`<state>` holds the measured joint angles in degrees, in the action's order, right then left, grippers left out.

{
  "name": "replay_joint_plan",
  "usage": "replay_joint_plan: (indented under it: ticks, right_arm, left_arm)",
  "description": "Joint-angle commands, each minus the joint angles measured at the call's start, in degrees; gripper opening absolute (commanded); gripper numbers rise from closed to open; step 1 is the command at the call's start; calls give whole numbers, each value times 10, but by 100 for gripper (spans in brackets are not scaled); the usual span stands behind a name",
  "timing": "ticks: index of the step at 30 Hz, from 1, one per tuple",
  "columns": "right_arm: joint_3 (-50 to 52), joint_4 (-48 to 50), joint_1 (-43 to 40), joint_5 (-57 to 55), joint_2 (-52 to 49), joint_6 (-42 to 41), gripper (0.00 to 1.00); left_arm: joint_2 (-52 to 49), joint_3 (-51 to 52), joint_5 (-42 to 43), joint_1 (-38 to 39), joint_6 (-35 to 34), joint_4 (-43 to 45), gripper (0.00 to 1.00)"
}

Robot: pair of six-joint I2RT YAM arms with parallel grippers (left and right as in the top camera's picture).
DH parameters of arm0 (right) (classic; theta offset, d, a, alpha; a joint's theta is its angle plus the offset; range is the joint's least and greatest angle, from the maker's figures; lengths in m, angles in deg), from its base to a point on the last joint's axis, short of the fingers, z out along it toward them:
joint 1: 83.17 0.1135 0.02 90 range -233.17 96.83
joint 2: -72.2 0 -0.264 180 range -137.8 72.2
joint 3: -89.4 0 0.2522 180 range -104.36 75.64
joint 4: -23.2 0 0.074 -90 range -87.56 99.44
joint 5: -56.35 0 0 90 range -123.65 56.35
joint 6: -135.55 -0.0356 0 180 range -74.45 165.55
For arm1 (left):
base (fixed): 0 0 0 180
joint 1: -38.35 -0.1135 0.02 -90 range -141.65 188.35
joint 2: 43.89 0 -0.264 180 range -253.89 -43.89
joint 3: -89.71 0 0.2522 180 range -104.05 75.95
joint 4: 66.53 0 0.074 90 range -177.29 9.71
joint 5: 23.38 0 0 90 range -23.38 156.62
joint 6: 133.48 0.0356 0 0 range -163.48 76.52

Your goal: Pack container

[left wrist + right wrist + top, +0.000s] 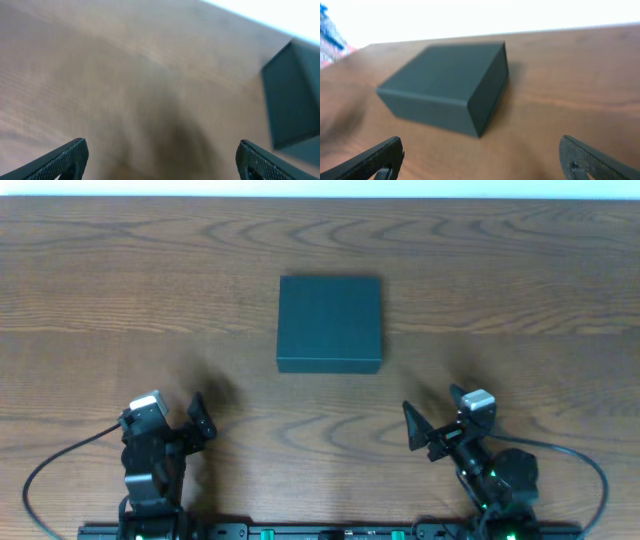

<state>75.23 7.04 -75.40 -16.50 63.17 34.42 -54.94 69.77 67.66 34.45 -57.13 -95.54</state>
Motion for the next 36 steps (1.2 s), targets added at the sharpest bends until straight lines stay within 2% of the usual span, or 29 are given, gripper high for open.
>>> replay_joint_plan:
  ticks: [1,3,8,36]
  right_arm:
    - [1,-4,-31,-2,57,-6,99]
    - [1,-4,-53,-2,89,-6,99]
    - [1,-4,-92,-2,87,-6,99]
    - [1,-4,-93,-2,87,-6,99]
  left_arm:
    - [66,12,-15,1,6,-11,95]
    - [88,12,-15,1,6,-11,95]
    - [109,12,-15,1,6,-10,95]
    - [108,12,-15,-9,6,-10,95]
